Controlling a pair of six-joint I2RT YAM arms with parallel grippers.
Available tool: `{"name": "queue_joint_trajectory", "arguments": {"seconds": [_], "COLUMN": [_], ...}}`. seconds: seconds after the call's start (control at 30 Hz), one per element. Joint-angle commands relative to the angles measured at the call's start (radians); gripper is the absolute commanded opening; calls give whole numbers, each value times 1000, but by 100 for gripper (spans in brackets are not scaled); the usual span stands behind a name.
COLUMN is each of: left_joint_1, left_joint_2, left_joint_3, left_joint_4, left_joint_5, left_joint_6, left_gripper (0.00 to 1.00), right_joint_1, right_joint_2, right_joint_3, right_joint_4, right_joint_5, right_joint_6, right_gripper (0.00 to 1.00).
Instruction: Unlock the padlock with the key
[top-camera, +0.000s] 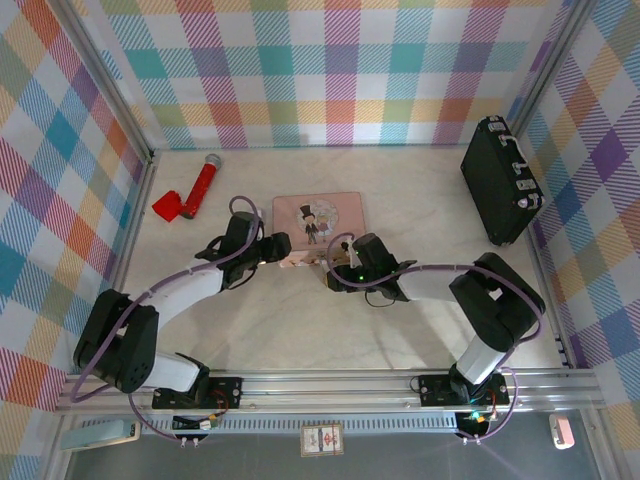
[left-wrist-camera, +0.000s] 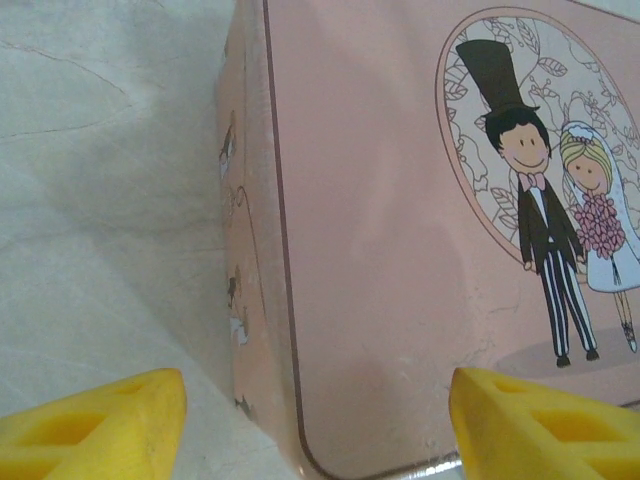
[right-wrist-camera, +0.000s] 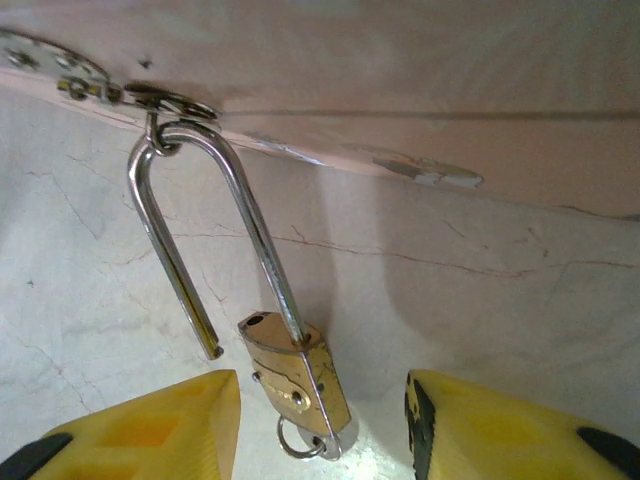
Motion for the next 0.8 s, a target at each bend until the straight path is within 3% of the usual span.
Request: {"name": "queue_joint_trajectory", "arguments": {"seconds": [0.0,0.57,0.77], "left_joint_1": [18,29,29], "left_joint_2": [34,119,103], "left_joint_3": [-4,6,-8], "left_joint_4": [68,50,8], "left_joint_5": [19,-10,-69], "left_joint_6": [-15,-16,-43], "left_gripper": [70,68,68], "right_joint_1": [-3,-3,1], "right_joint_2": [31,98,121], "right_joint_3": [20,62,69], "right_joint_4": [-15,-36,-28], "right_joint_5": [-40,-96,-120], "right_joint_6": [-19,-44,-21], "right_gripper": [47,42,40]}}
